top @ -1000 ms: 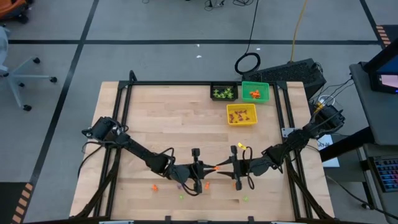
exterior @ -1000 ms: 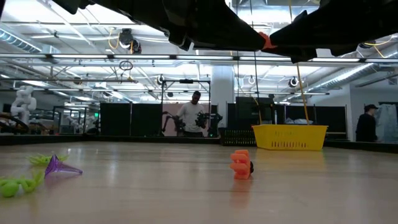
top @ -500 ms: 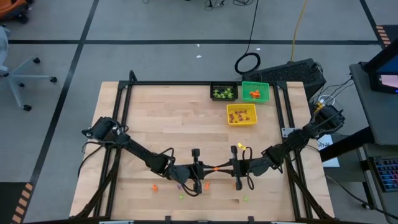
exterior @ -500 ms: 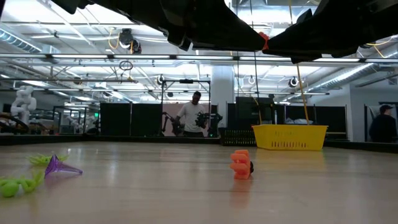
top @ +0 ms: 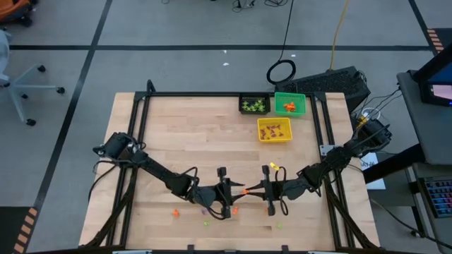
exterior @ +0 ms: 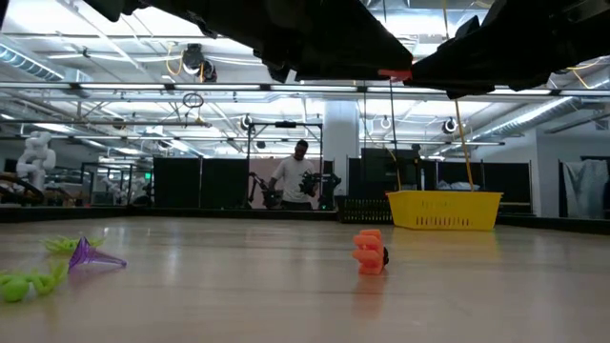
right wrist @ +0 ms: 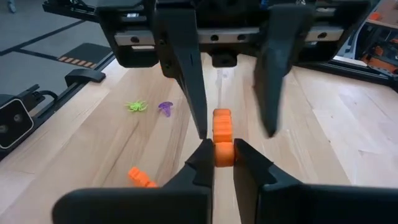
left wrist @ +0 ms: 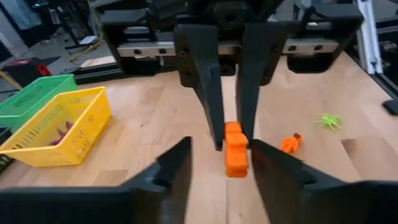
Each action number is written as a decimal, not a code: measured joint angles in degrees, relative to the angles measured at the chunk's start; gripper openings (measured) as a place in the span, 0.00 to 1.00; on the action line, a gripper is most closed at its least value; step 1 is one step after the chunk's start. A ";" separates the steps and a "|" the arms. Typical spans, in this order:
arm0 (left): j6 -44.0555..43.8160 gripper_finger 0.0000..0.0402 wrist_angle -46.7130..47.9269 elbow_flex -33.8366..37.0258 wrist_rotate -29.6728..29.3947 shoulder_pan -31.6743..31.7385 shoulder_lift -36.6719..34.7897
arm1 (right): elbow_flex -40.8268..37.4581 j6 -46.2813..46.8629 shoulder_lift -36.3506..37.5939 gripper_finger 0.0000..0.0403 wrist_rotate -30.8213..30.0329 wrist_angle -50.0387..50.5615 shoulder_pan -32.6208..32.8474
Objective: Sort Halloween decoration
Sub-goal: Put the orange skeleton toy into the green basket
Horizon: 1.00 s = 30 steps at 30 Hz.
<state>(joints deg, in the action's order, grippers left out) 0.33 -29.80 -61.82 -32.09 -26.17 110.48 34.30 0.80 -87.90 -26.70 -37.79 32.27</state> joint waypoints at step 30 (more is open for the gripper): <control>3.00 0.79 1.19 -0.11 -8.47 -4.18 -4.52 | 5.59 9.09 24.46 0.03 -0.57 41.14 -7.48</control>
<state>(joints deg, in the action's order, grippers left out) 3.33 -28.61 -61.93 -40.55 -30.35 105.95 39.89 9.89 -63.44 -27.26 3.35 24.79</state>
